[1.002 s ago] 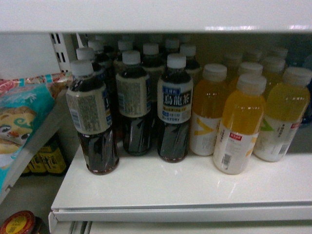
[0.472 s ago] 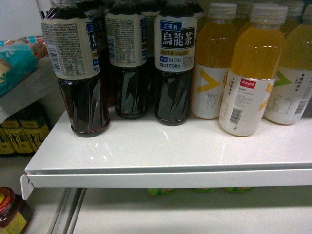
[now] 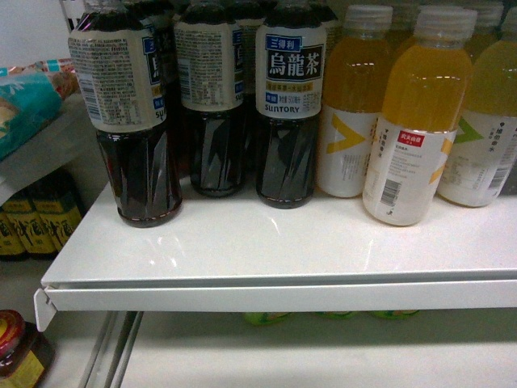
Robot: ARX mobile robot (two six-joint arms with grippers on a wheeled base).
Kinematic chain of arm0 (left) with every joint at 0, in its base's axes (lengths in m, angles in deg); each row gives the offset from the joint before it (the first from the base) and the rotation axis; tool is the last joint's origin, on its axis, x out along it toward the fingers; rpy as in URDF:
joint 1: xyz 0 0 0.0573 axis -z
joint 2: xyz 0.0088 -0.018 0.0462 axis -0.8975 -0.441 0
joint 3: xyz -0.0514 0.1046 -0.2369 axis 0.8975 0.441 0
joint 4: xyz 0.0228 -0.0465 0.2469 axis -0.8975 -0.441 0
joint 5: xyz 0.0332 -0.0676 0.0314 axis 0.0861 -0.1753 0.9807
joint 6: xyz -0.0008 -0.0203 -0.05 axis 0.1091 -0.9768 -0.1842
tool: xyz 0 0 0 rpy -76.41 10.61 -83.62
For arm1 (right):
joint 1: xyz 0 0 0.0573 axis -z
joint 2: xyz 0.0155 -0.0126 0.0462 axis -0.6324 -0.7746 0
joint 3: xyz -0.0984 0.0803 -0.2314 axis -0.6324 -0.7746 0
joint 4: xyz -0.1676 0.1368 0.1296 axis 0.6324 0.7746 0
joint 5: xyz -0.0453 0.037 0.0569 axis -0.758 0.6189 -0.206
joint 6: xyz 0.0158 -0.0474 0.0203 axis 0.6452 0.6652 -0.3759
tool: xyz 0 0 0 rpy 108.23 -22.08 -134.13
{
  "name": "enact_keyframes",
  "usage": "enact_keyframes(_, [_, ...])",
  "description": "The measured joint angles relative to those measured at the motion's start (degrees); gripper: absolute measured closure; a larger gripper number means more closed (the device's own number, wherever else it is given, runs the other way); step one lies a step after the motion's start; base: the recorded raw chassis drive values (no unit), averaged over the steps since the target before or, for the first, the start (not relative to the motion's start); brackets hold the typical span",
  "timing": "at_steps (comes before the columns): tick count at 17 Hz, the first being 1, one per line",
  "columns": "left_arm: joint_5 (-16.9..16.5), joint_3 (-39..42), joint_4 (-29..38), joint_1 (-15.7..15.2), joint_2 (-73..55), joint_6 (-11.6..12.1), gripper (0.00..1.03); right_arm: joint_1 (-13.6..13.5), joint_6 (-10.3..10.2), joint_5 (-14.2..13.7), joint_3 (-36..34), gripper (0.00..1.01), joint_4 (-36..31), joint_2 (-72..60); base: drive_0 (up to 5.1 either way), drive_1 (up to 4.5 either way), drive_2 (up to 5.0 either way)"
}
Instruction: Move water from second to third shelf
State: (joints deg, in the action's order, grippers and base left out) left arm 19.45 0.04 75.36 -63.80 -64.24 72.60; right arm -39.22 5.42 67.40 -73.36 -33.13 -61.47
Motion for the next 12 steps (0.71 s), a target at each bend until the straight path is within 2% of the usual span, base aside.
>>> enact_keyframes(12, [0.0,0.0,0.0,0.0,0.0,0.0,0.05,0.0,0.0,0.0,0.0,0.03,0.0,0.0,0.0,0.0,0.0])
